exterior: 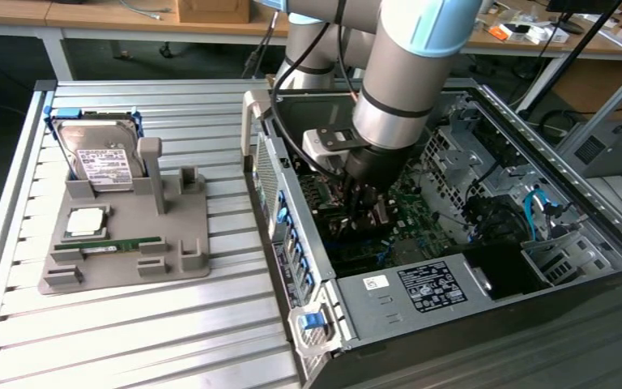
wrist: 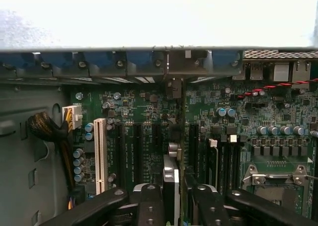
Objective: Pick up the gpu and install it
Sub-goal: 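Insert the gpu into the slot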
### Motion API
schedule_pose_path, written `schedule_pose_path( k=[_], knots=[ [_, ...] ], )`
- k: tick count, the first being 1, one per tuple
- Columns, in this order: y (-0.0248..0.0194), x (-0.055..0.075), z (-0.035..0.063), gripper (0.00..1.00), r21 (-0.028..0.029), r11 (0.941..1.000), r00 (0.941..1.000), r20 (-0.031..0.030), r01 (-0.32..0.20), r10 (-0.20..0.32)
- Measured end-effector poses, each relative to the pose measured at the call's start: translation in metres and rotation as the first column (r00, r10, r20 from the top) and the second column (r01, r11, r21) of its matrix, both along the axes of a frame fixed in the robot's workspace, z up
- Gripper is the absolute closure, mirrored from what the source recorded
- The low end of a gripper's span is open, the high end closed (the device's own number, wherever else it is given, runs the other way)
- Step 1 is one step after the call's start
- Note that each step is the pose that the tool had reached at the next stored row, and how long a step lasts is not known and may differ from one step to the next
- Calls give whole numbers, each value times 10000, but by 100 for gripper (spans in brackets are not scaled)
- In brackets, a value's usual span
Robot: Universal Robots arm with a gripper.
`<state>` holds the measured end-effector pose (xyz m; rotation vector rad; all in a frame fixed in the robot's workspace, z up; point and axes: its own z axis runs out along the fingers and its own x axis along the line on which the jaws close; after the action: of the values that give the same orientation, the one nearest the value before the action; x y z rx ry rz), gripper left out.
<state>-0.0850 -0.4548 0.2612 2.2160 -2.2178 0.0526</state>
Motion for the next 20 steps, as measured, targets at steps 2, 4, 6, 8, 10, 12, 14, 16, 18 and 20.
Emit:
schedule_pose_path(
  k=[2, 4, 6, 8, 10, 12, 14, 16, 18, 20],
  knots=[
    [5, 0, -1, 73, -9, 10000, 10000, -2, 0, 0],
    [6, 0, -6, 73, -10, 10000, 10000, -2, 0, 0],
    [6, 3, -13, 73, -11, 10000, 10000, -5, 2, -2],
    [6, 11, -17, 73, -12, 10000, 10000, -6, 0, 0],
    [7, 16, -24, 73, -9, 10000, 10000, -4, 0, 0],
    [6, 16, -26, 73, -11, 10000, 10000, -4, 2, -2],
    [6, 17, -27, 73, -10, 10000, 10000, -4, 1, -1],
    [7, 17, -28, 73, -8, 10000, 10000, -4, 1, -1],
    [7, 17, -28, 73, -8, 10000, 10000, -4, 1, -1],
    [6, 17, -29, 73, -7, 10000, 10000, -4, 1, -1]
  ],
)
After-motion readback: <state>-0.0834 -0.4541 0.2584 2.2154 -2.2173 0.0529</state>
